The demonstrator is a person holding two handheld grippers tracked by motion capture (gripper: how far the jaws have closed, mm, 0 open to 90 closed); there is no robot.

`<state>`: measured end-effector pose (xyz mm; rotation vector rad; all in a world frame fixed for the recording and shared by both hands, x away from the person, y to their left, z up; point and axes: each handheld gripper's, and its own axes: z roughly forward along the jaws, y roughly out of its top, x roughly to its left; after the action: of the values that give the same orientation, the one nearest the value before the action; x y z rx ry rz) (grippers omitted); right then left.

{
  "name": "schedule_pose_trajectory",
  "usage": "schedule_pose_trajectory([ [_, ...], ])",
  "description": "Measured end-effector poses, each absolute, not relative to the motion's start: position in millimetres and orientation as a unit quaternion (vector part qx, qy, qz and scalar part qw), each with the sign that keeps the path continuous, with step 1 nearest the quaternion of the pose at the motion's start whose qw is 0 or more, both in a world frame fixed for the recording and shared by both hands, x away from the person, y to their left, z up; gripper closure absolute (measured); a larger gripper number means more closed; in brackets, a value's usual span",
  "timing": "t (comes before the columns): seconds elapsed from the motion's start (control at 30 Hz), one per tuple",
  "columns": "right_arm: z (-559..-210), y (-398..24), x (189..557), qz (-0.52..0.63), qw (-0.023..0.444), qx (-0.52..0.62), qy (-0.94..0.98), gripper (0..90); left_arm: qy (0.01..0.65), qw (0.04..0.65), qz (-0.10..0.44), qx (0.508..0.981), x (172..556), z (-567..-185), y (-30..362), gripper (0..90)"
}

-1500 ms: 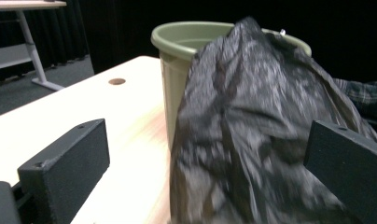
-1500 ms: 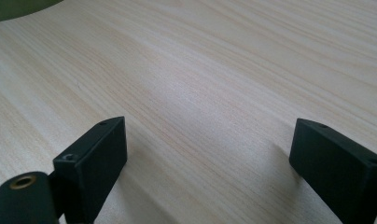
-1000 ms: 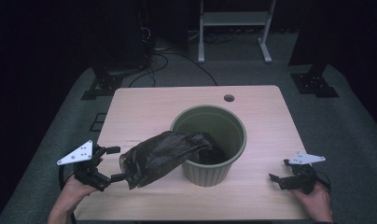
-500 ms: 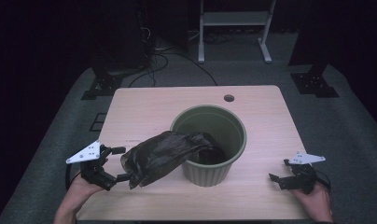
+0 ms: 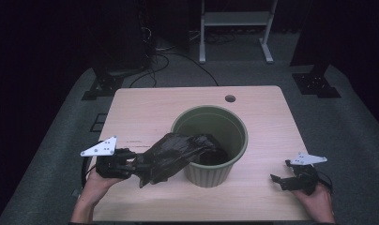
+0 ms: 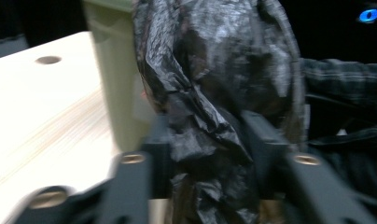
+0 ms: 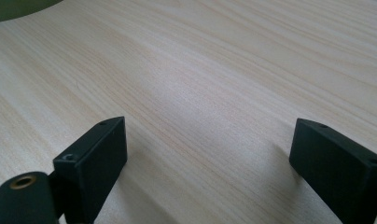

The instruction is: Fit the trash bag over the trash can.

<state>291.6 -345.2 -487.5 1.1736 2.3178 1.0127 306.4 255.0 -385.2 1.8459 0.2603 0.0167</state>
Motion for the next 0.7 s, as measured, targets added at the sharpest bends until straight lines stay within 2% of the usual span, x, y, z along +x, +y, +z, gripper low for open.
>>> schedule_pose_trajectory([
  [0.07, -487.5, -345.3, 291.7, 0.357, 0.176, 0.414, 0.818, 9.8, 0.102, 0.601, 0.005, 0.792, 306.0, -380.4, 250.9, 71.3],
  [0.23, -487.5, -345.2, 291.6, 0.357, 0.176, 0.414, 0.818, 9.8, 0.087, 0.633, 0.012, 0.769, 306.4, -363.8, 244.2, 79.0],
  [0.7, -487.5, -345.4, 292.5, 0.358, 0.174, 0.410, 0.820, 9.8, 0.066, 0.673, 0.038, 0.736, 325.0, -324.9, 213.4, 80.4],
])
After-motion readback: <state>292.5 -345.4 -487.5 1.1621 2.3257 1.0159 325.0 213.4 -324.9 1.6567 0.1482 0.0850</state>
